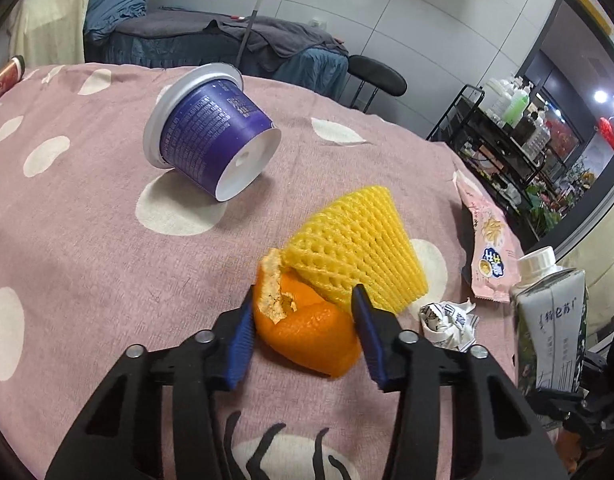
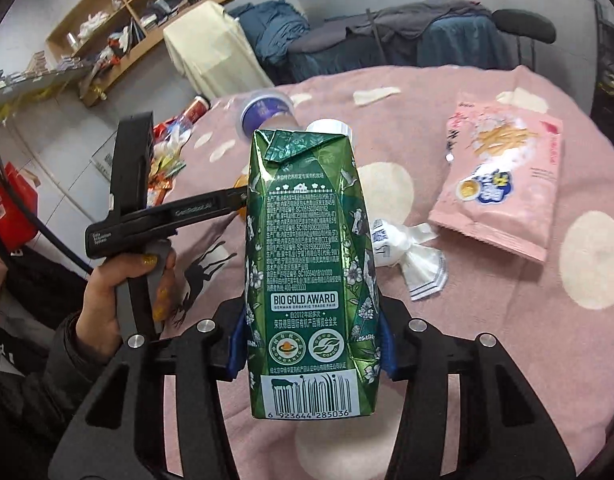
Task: Collect trash
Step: 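Carry the green carton into the bin and open the right gripper while the left carries the orange peel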
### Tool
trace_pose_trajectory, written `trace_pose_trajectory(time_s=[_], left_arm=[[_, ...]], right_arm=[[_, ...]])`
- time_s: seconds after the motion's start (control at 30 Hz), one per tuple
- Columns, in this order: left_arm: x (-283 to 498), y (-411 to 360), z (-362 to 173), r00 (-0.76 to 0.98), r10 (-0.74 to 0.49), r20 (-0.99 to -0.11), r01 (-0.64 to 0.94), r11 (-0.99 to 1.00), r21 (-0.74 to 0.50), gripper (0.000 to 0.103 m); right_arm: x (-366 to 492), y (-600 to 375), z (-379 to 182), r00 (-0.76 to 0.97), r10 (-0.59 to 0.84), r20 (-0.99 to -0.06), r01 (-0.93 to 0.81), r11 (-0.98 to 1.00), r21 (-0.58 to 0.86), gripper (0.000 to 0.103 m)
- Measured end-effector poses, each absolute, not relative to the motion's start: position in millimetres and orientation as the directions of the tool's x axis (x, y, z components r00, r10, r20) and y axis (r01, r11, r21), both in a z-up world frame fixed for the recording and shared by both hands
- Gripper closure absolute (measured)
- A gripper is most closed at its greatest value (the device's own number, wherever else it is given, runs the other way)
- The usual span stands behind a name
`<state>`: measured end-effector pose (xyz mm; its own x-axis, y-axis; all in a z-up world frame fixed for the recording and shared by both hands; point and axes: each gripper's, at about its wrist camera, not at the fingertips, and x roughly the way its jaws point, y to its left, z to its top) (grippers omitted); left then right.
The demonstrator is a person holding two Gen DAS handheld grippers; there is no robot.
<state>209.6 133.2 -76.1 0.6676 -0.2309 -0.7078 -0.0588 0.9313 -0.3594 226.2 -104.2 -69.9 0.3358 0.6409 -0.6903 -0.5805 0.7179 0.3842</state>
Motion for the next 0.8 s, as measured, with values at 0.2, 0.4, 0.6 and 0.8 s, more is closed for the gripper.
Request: trace_pose_trajectory(time_s=[0.2,0.4,0.6,0.8], left_arm=[[183,136,-62,0.713,-0.243,-0.657,-0.057,0.915,-0.400,0.065],[148,123,-42,0.753,-0.249,-0.609,-0.023,0.915,-0.403,0.065],[124,97,-33,0.770,-0.290,-0.569,0.040,0.911,-0.411,0.065],[118,50,-29,0.745,-0.377,-0.551,0.157,0.901,-0.405,0.065]], right_arm=[[213,-134,-58,0.445,0.627,-0.640,-0.509,0.765,0.395,0.053],[195,-172,-50,0.524,0.601,-0.603,-0.447,0.797,0.406,0.053],[174,-202,-47,0.587,0.564,-0.581,-0.392,0.826,0.405,0.053],[155,-231,-48,0.650,0.510,-0.563,-0.327,0.857,0.397,0.053]])
